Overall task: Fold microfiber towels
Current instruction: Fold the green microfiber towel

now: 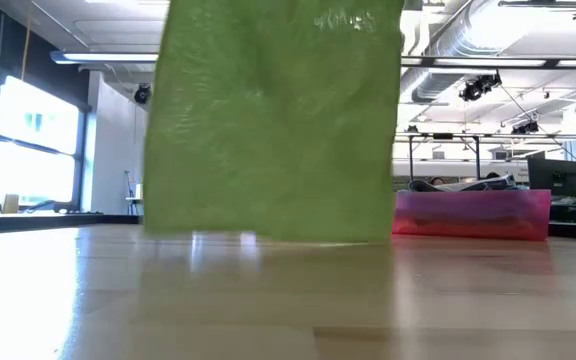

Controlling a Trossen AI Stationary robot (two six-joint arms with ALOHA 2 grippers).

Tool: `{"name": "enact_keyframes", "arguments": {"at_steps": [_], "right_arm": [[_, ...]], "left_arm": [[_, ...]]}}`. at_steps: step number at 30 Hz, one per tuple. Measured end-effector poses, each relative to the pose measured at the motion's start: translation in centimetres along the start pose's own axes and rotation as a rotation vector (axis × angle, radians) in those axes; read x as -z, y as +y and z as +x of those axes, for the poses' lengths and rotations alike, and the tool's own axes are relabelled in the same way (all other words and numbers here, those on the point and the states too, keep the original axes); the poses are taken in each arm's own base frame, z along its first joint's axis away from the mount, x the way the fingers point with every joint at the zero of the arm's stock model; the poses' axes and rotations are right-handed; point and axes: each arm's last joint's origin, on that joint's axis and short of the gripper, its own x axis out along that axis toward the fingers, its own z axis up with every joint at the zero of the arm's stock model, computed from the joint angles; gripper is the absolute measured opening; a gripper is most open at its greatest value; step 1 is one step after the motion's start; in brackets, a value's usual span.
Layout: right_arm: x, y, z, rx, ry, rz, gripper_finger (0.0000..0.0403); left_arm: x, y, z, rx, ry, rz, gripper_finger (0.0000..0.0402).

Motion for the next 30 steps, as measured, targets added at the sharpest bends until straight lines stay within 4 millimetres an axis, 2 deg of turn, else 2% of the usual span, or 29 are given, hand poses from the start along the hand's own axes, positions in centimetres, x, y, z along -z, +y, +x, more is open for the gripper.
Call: {"name": "enact_keyframes", "arguments": {"at_steps": [3,4,6,10,15,20,26,30], "right_arm": [[-0.1,0.7,-0.2,-0.376,0.043,0.006,0.0],[-0.1,1.0,-0.3,-0.452,0.048,-0.014,0.0],[-0.1,1.1,-0.4,-0.489,0.04,-0.053,0.0],[-0.1,0.6,-0.2,-0.282,0.013,-0.128,0.0],[-0.1,-1.2,1.2,-0.016,0.04,-0.214,0.0],[0.1,-3.2,3.2,0.141,0.117,-0.28,0.0],[0.3,-4.9,4.5,0.27,0.176,-0.266,0.0],[0.2,-4.6,4.3,0.258,0.165,-0.257,0.0]], "left_arm": [[0.0,-0.6,-0.5,0.249,0.083,-0.099,0.0001],[0.2,-0.7,-0.7,0.317,0.114,-0.098,0.0001],[0.1,-0.9,-1.1,0.389,0.128,-0.096,0.0001],[0.3,-0.6,-1.0,0.305,0.1,-0.006,0.0001],[0.1,0.6,-0.3,-0.008,0.01,0.222,0.0001],[-0.4,1.9,0.8,-0.267,0.005,0.441,0.0001],[-0.8,3.2,1.7,-0.381,0.035,0.485,0.0001],[-0.8,3.0,1.7,-0.358,0.019,0.406,0.0001]]}}
